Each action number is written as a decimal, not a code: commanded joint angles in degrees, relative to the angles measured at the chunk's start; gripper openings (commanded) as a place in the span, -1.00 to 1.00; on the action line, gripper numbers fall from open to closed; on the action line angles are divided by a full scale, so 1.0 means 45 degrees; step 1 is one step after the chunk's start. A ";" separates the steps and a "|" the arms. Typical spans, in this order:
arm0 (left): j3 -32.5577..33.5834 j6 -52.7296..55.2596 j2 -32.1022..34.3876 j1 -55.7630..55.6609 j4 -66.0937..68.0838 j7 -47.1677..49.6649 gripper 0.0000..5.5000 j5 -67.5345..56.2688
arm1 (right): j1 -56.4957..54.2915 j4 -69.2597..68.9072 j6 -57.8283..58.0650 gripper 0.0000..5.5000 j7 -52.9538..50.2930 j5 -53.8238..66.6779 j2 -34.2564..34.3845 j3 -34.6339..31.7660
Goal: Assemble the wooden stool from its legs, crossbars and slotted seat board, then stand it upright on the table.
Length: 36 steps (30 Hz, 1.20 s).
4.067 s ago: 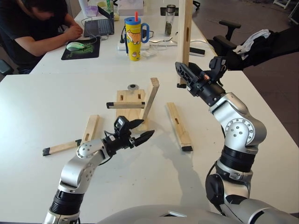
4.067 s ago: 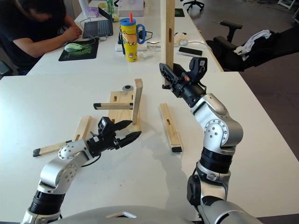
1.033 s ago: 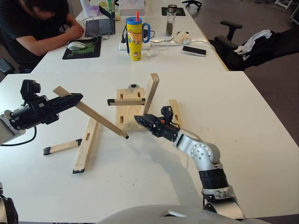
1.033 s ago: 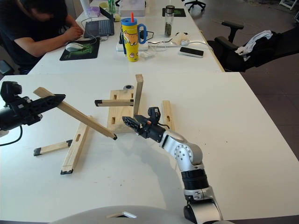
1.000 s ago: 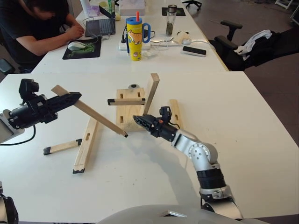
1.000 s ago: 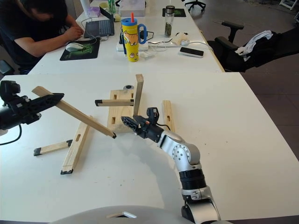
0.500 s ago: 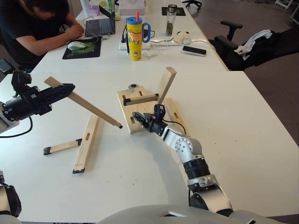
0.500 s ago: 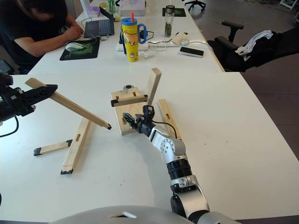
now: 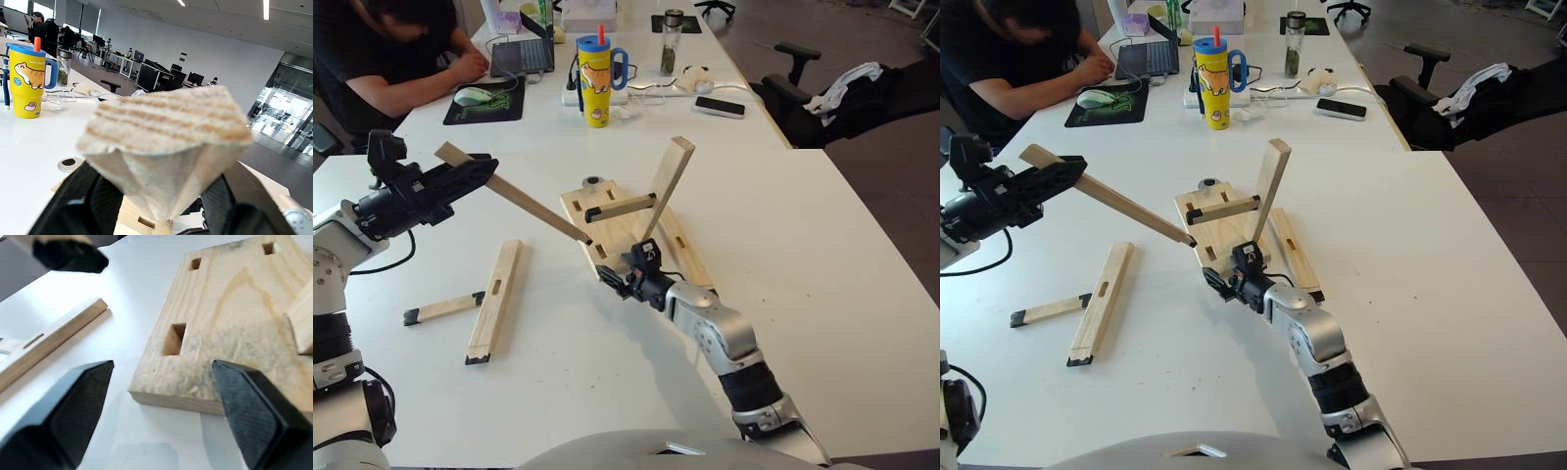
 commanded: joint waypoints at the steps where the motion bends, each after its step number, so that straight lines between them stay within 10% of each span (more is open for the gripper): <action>1: -0.0122 -0.0721 -0.0253 0.0312 -0.0649 0.0283 -0.27 0.0593 | 0.0604 -0.0320 -0.0709 0.10 -0.0060 -0.0106 -0.0123 -0.0786; 8: -0.1229 -0.1567 -0.0533 0.0199 -0.0583 -0.0273 -0.27 0.1513 | 0.0509 0.0532 -0.1733 -0.30 -0.0167 -0.0768 0.0174 -0.0831; 36: -0.5479 -0.3240 0.0117 -0.0815 -0.1422 -0.1647 -0.27 0.5816 | -0.0210 0.3328 -0.1425 -0.31 -0.0288 -0.2217 0.1096 -0.0496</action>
